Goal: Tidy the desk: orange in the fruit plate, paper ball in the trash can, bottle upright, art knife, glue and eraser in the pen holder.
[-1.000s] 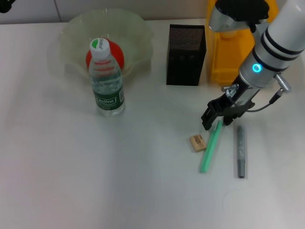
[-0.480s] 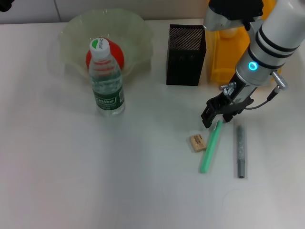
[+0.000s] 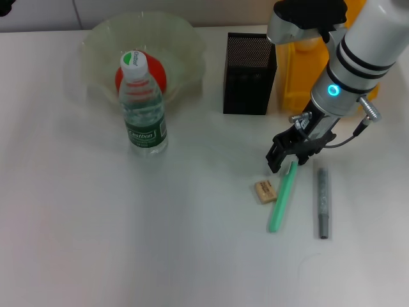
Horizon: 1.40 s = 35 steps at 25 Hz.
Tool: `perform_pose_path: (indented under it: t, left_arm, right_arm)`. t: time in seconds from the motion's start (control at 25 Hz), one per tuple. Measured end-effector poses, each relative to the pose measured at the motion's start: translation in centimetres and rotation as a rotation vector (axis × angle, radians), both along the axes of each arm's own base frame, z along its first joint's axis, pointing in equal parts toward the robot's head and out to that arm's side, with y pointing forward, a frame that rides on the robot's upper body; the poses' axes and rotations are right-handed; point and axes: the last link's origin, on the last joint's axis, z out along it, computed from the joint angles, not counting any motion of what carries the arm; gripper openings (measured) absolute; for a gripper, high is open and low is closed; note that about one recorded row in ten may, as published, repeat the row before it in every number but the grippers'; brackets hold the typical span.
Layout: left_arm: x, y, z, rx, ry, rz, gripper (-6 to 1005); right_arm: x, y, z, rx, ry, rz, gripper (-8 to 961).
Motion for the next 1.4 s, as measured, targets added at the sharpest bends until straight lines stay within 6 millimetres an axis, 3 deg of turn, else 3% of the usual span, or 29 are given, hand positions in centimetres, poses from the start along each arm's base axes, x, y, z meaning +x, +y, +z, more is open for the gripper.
perform_pose_path:
  t: [0.44, 0.48, 1.2, 1.4]
  left_arm:
    - [-0.10, -0.17, 0.10, 0.004, -0.006, -0.001, 715]
    - [-0.22, -0.27, 0.13, 0.006, -0.008, 0.002, 715]
    - [-0.43, -0.47, 0.17, 0.008, -0.009, 0.007, 714]
    - [-0.42, -0.46, 0.23, 0.012, -0.012, 0.006, 715]
  right_arm:
    - [0.28, -0.21, -0.24, -0.006, -0.003, -0.009, 495]
    - [0.27, -0.18, -0.27, -0.004, -0.003, -0.008, 408]
    - [-0.09, 0.13, -0.30, 0.002, -0.002, 0.011, 346]
    - [-0.09, 0.09, -0.31, 0.000, 0.000, 0.010, 197]
